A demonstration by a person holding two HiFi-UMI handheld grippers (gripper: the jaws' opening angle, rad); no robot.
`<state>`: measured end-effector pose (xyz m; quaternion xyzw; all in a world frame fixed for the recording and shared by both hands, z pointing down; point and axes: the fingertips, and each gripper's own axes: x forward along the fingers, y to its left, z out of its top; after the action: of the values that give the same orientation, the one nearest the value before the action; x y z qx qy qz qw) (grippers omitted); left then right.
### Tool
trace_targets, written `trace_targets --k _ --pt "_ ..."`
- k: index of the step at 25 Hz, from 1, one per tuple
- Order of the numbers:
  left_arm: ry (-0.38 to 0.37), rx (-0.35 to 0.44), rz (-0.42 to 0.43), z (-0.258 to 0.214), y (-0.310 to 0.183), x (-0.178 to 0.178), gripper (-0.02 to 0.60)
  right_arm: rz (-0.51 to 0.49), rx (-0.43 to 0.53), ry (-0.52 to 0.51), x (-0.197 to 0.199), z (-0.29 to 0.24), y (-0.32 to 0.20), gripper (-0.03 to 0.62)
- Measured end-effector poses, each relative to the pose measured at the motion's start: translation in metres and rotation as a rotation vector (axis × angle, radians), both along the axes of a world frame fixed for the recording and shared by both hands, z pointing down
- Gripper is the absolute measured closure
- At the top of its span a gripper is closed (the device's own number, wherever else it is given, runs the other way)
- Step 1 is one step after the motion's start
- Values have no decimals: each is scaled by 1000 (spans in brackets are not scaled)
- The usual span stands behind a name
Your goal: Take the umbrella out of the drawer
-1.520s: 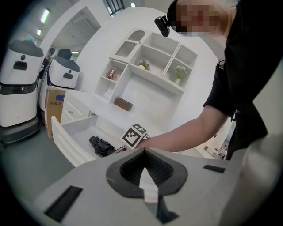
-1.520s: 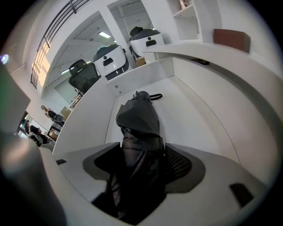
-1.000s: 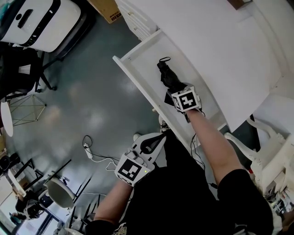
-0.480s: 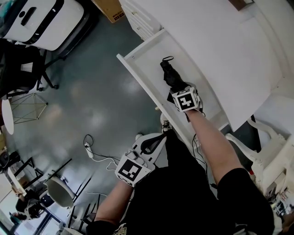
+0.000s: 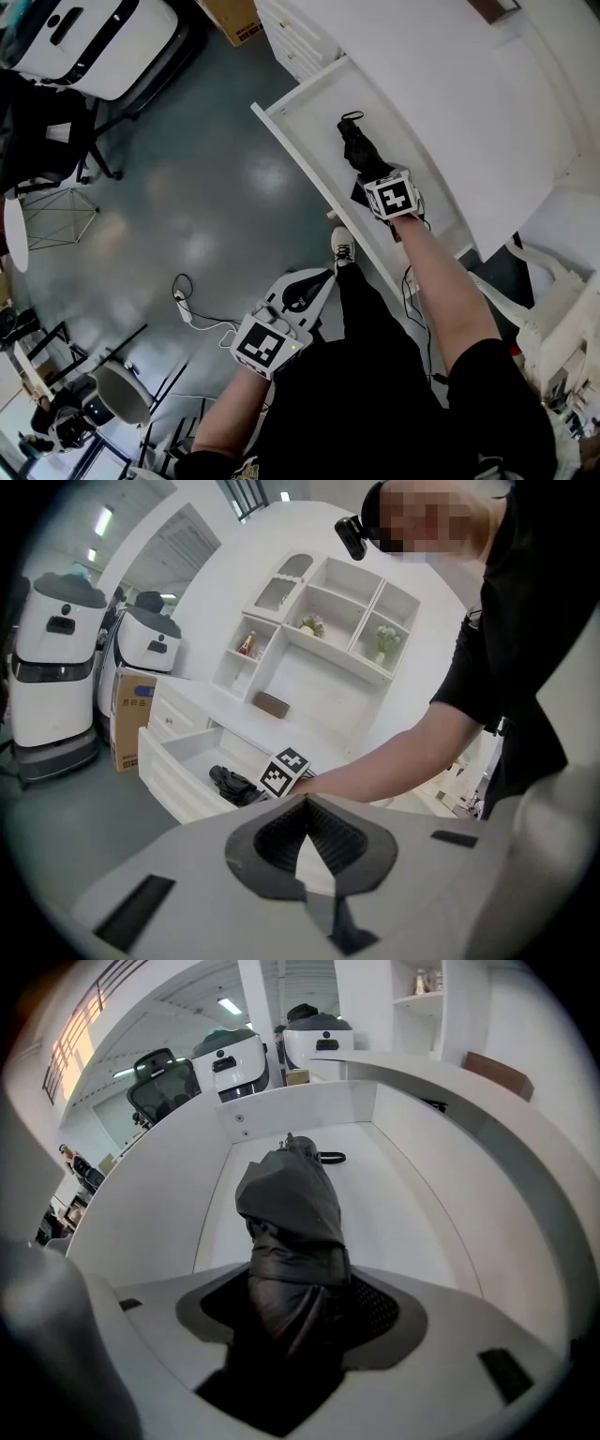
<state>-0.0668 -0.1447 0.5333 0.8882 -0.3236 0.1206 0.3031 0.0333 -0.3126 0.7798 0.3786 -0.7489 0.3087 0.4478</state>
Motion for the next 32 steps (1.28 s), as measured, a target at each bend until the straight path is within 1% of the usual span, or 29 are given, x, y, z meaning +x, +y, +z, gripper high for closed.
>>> trace_targets --k 4,7,9,11,14,20,25,28,32 --pt "-8 16 8 -5 -2 -7 577 -2 14 -11 1 -8 3 313" --pt "12 31 3 -12 -4 -9 577 8 33 -14 2 -18 6 316" --pt "21 35 12 -13 -3 -8 577 28 56 -35 3 -28 6 316" --pt "14 35 22 -15 -5 -10 577 56 86 -64 4 -42 6 316" --pt "10 42 19 -22 -7 -16 577 98 132 -112 4 -66 6 316" --pt "15 65 80 -34 8 -25 577 181 217 -194 1 -116 14 318" --pt "22 88 93 -48 16 -31 577 236 291 -259 0 -160 22 318" --pt "38 99 92 -58 23 -35 577 287 337 -315 2 -190 29 318" --pt "40 112 90 -69 31 -44 577 338 417 -390 5 -236 47 318"
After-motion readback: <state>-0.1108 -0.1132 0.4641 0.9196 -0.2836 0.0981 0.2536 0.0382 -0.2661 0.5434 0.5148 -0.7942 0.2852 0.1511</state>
